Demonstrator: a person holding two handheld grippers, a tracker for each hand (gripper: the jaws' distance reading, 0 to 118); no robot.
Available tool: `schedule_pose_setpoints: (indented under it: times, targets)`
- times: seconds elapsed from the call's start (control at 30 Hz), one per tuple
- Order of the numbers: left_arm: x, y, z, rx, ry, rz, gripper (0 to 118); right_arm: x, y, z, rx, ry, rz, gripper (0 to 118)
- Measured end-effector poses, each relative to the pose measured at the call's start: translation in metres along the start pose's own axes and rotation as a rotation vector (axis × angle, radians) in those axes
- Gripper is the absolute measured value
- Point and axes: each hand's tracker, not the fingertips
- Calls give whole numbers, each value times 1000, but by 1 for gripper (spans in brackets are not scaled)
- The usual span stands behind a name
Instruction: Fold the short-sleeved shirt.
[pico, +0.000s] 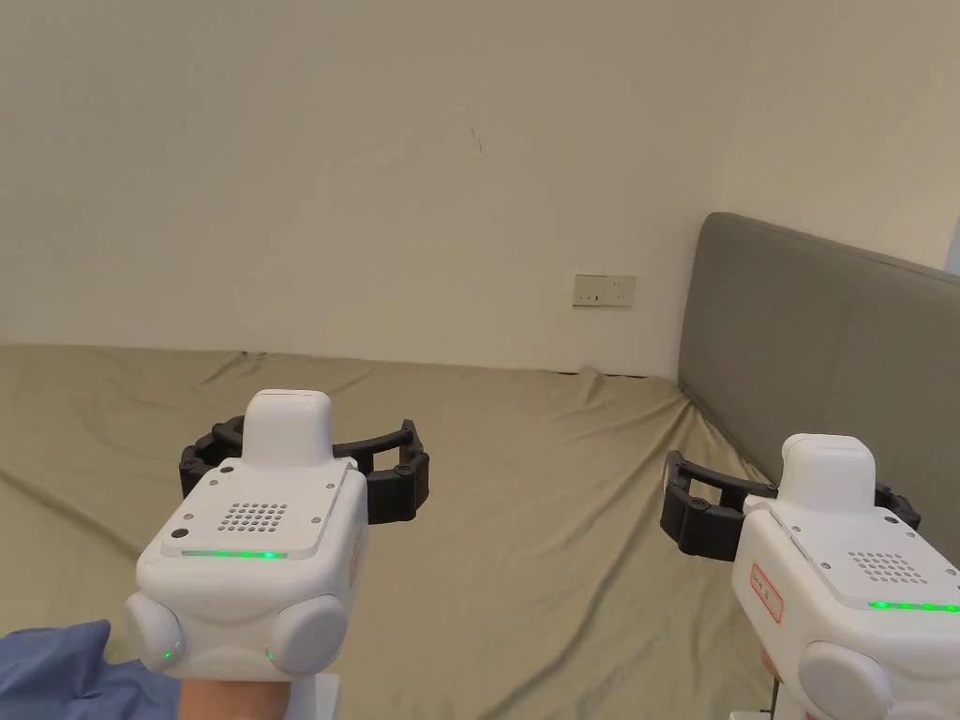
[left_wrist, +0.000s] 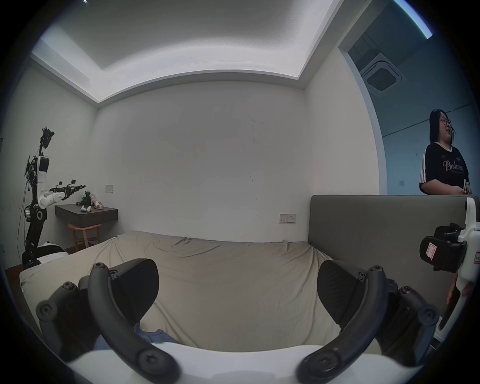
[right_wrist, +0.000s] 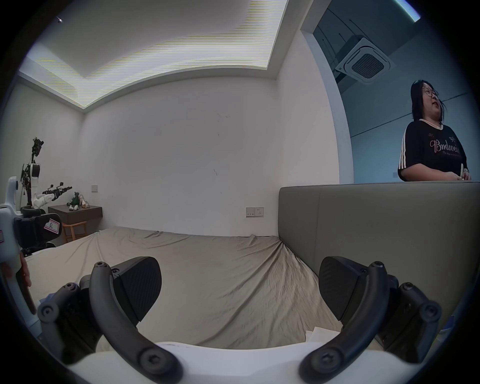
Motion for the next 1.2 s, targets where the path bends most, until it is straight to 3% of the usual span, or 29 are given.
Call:
schedule_pose_setpoints:
  times: [0.33,0.47,0.5,0.53,0.57,0.6,0.67,1.2]
  targets:
    - [3,-2,2,7,3,-22,118,3,-1,4,22,-12,0,118]
    - [1,-3,11,39,-54,35,116,6,2,12,38,18,-30,118]
    - [3,-4,14,62,-41,34,84,5,3,15,43,14,-25,104]
    - [7,-4,15,80,-10,15,39,3,3,18,64,-2,-8,65]
    - [10,-2,16,88,5,10,0,1,4,18,71,-57,29,10]
    - [11,0,19,137,22,23,0,1,2,20,106,-82,43,3]
    - [11,5,21,90,-54,49,0,7,4,23,81,-34,34,3]
    - [10,5,27,82,-40,26,0,1,0,25,66,-7,12,3]
